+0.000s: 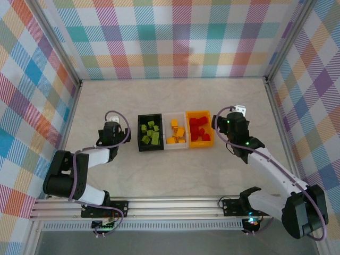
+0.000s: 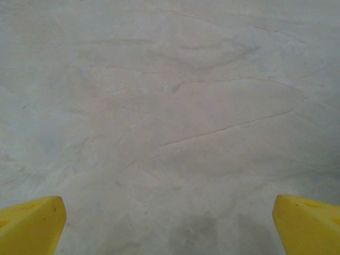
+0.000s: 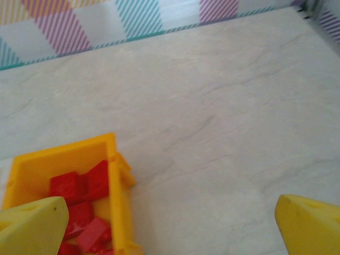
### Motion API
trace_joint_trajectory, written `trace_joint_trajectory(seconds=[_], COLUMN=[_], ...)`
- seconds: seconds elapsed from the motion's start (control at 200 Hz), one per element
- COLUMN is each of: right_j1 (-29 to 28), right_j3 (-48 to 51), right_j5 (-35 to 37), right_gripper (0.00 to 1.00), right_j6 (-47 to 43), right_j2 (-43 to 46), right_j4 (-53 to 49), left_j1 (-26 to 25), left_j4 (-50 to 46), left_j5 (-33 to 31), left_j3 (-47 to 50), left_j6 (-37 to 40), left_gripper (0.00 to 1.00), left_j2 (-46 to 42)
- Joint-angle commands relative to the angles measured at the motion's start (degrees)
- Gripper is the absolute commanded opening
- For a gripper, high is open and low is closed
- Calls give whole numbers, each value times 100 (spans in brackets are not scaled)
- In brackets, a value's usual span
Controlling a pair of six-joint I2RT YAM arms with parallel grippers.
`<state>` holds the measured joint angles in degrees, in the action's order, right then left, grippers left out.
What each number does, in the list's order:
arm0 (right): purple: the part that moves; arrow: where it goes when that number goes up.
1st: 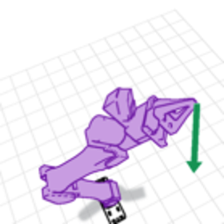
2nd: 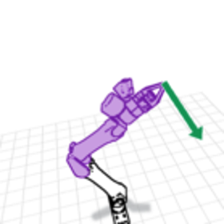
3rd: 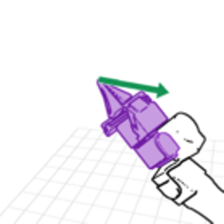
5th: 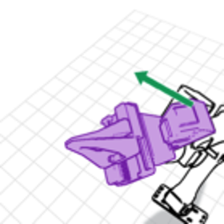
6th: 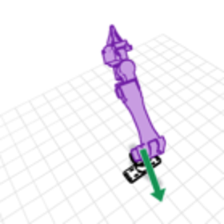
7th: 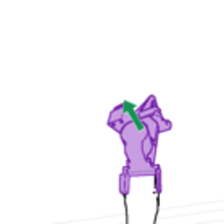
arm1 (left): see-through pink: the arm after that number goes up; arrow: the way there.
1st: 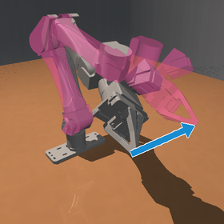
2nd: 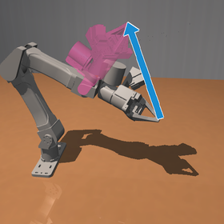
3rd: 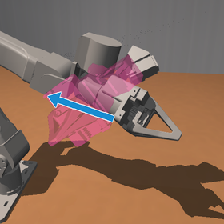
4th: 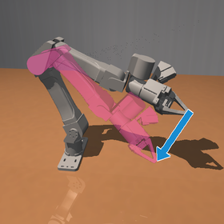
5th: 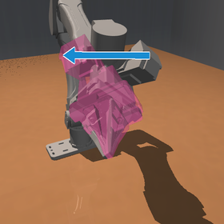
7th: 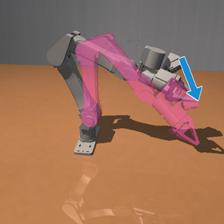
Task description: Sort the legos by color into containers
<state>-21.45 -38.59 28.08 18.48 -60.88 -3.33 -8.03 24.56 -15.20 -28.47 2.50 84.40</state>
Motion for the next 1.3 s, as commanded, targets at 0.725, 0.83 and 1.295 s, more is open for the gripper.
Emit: trace_joint_trajectory(seconds=[0.725, 0.83, 1.295], right_j1=[1815, 1931, 1974], right_j3=[1819, 1613, 1600], right_j5=[-2232, -2268, -2260], right_gripper=[100, 100, 100], right_j6=[-1930, -1752, -1707], right_j2=[-2822, -2756, -2726], right_j4=[5931, 5377, 5291], left_j1=[425, 425, 416], left_j4=[2273, 2264, 2222], left_j5=[914, 914, 906], left_j3=[490, 486, 459], left_j6=[-132, -127, -115], left_gripper=[100, 100, 100], left_j2=[519, 525, 545])
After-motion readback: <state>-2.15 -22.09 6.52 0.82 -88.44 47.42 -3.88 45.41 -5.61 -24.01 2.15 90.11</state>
